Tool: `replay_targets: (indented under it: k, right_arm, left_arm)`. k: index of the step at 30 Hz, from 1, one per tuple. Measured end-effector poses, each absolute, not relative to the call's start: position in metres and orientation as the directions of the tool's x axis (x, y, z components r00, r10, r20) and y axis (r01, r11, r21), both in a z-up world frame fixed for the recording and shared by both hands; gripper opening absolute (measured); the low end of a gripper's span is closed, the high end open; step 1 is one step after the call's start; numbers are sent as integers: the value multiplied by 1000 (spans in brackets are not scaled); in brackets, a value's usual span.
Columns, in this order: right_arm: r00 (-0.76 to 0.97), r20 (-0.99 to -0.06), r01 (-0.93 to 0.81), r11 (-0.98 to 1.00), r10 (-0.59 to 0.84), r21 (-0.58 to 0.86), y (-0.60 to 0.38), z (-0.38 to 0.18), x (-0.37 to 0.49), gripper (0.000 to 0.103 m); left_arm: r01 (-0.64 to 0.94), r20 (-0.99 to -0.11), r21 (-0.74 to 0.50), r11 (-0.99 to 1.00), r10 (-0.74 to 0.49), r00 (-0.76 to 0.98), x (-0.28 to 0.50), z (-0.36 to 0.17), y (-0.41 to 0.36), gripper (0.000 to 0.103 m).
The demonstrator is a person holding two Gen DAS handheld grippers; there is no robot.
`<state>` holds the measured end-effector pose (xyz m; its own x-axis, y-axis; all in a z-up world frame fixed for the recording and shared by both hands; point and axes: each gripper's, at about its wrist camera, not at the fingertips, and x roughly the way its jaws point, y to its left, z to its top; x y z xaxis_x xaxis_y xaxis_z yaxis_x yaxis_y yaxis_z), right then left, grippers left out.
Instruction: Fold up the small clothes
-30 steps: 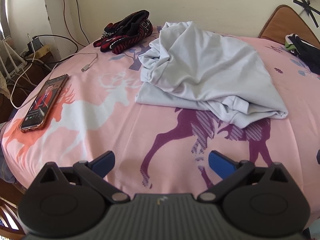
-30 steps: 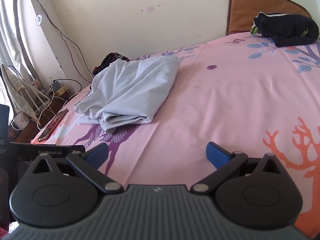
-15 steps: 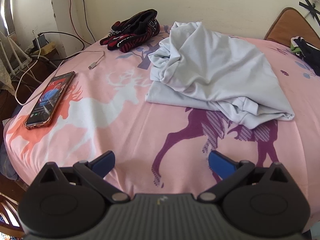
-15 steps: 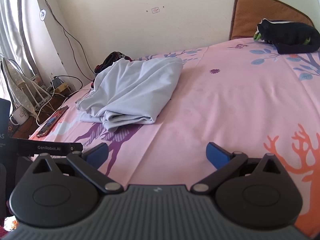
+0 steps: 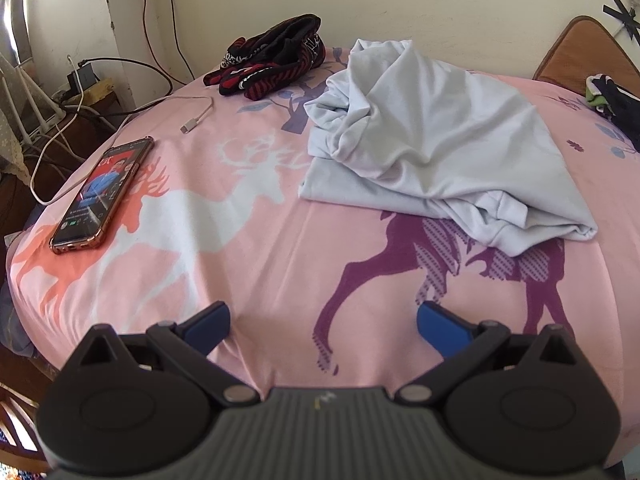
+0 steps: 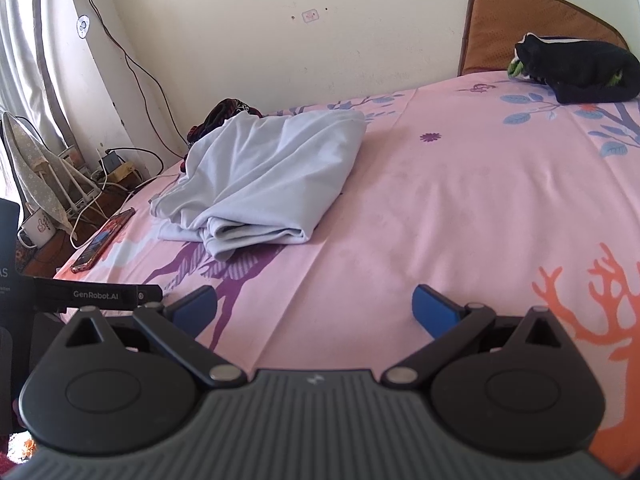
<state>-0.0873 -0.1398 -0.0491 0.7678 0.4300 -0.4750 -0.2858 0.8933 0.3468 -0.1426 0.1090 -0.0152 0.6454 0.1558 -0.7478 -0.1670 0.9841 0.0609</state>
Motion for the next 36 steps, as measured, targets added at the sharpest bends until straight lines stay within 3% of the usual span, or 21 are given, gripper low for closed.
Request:
replay_targets:
  k: [18,25,36]
  right_arm:
    - [821,-412,-319,916,395,242,-130,-29,-87,103]
    - [795,-380,-380,876,473,296,-117,-10,-81,103]
    - [802,-388,-351,884,454,309,-112,-16,-88,103]
  left_arm:
    - [-172,-711,47,984,154,686,-144,-2,108,103]
    - [-182,-683,58,982,172,710,-140,10,102,103]
    - [-165,-682,56,985,158,714,-137,10,99,103]
